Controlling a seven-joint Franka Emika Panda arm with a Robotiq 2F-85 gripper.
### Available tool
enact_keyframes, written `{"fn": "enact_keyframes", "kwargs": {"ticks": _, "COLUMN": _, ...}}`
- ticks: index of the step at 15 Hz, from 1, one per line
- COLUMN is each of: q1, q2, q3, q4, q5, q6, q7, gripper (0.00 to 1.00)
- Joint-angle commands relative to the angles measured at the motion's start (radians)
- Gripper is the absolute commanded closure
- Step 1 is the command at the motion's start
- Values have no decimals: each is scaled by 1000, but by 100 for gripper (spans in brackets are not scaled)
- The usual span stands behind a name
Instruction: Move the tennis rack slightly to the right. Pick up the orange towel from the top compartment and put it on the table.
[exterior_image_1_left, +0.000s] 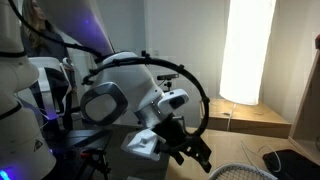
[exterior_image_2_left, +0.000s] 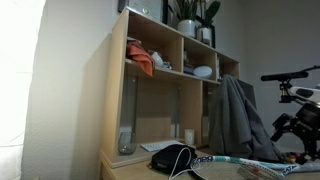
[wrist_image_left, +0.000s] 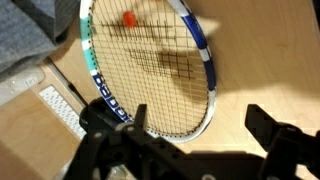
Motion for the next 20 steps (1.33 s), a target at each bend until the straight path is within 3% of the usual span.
{"fn": "enact_keyframes", "kwargs": {"ticks": 1, "q1": 48, "q2": -75, "q3": -9, "q4": -38, "q5": -18, "q6": 0, "q7": -109, "gripper": 0}}
{"fn": "enact_keyframes", "kwargs": {"ticks": 10, "q1": 155, "q2": -83, "q3": -14, "q4": -55, "q5": 53, "q6": -1, "q7": -251, "gripper": 0}}
{"fn": "enact_keyframes", "kwargs": {"ticks": 11, "q1": 120, "q2": -55, "q3": 0, "q4": -28, "q5": 17, "q6": -1, "q7": -205, "gripper": 0}}
{"fn": "enact_keyframes", "kwargs": {"ticks": 20, "q1": 138, "q2": -55, "q3": -2, "q4": -34, "q5": 29, "q6": -1, "q7": -211, "gripper": 0}}
